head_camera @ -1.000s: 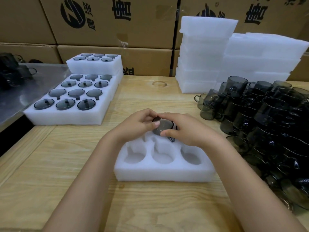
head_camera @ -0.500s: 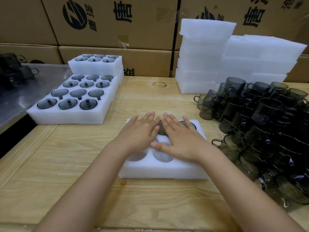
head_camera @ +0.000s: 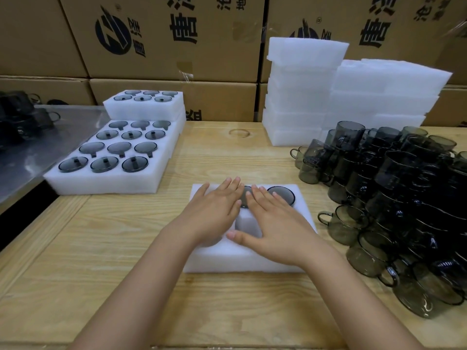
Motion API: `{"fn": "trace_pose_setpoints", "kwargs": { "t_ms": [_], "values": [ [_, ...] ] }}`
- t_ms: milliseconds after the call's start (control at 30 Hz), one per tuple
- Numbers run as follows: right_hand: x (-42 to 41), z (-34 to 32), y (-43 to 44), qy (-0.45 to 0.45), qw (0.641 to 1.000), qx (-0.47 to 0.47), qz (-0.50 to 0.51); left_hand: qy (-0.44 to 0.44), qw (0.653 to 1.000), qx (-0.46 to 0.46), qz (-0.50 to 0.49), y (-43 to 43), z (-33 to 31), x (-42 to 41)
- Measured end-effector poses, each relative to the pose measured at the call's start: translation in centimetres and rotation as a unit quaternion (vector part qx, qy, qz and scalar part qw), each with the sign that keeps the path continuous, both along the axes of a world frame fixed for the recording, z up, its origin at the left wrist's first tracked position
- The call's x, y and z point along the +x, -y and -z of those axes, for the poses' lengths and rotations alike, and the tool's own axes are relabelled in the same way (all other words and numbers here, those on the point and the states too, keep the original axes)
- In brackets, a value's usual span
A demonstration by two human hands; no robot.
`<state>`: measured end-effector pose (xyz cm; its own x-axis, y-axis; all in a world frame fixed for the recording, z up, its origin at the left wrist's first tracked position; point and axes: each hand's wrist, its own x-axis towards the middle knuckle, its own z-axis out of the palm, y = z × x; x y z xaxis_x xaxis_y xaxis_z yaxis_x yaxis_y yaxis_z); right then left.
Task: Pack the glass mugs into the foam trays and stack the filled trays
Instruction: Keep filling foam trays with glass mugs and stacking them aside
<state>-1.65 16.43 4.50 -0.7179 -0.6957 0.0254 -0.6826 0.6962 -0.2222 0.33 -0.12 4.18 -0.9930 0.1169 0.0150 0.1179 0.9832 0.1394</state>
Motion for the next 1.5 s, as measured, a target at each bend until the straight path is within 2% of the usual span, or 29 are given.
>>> {"fn": "trace_pose_setpoints", "kwargs": {
  "t_ms": [133, 200, 233, 300, 333, 367, 433, 500, 567, 633, 733, 867, 1133, 1367, 1500],
  "values": [
    [0.0, 0.1, 0.0, -0.013, 1.0, 0.004, 0.015, -0.015, 0.998, 0.056, 0.003, 0.8, -0.5, -0.1],
    [0.2, 0.2, -0.2, -0.032, 0.999, 0.0, 0.027, -0.082, 0.98, 0.178, -0.016, 2.3, -0.4, 0.1],
    [0.4, 0.2, -0.3, -0.047, 0.998, -0.012, 0.039, -0.126, 0.95, 0.284, -0.038, 3.0, -0.3, 0.5],
    [0.9, -0.2, -0.8, -0.103, 0.989, -0.06, 0.084, -0.171, 0.832, 0.523, -0.078, 4.1, 0.4, 1.3],
    [1.0, -0.6, -1.2, -0.15, 0.978, -0.098, 0.112, -0.168, 0.772, 0.606, -0.093, 4.4, 0.9, 1.5],
    [1.0, -1.0, -1.7, -0.192, 0.96, -0.147, 0.141, -0.155, 0.727, 0.66, -0.107, 4.6, 1.5, 1.6],
    [0.6, -1.9, -3.2, -0.26, 0.914, -0.238, 0.202, -0.111, 0.665, 0.727, -0.128, 4.7, 2.5, 1.5],
    [0.2, -2.6, -4.6, -0.259, 0.895, -0.219, 0.29, -0.086, 0.637, 0.756, -0.124, 4.8, 2.9, 1.2],
    [-0.2, -2.7, -5.6, -0.181, 0.903, -0.114, 0.372, -0.091, 0.644, 0.751, -0.114, 4.7, 2.9, 0.9],
    [-0.5, -2.4, -6.2, -0.123, 0.909, -0.031, 0.398, -0.089, 0.644, 0.752, -0.114, 4.6, 2.8, 0.7],
    [-0.5, -2.5, -6.6, -0.084, 0.914, 0.016, 0.397, -0.085, 0.64, 0.756, -0.109, 4.6, 3.0, 0.6],
    [-0.6, -2.1, -6.4, -0.073, 0.918, 0.034, 0.388, -0.08, 0.632, 0.763, -0.111, 4.6, 3.0, 0.6],
    [-1.1, -1.9, -6.3, -0.074, 0.922, -0.054, 0.375, -0.081, 0.641, 0.756, -0.101, 4.5, 3.1, 0.6],
    [-0.3, -4.3, -5.8, -0.182, 0.909, -0.162, 0.338, -0.08, 0.658, 0.743, -0.097, 4.6, 3.2, 0.6],
    [-0.1, -7.1, -2.7, -0.095, 0.924, -0.292, 0.228, -0.076, 0.671, 0.732, -0.091, 4.5, 3.2, 0.6]
  ]
}}
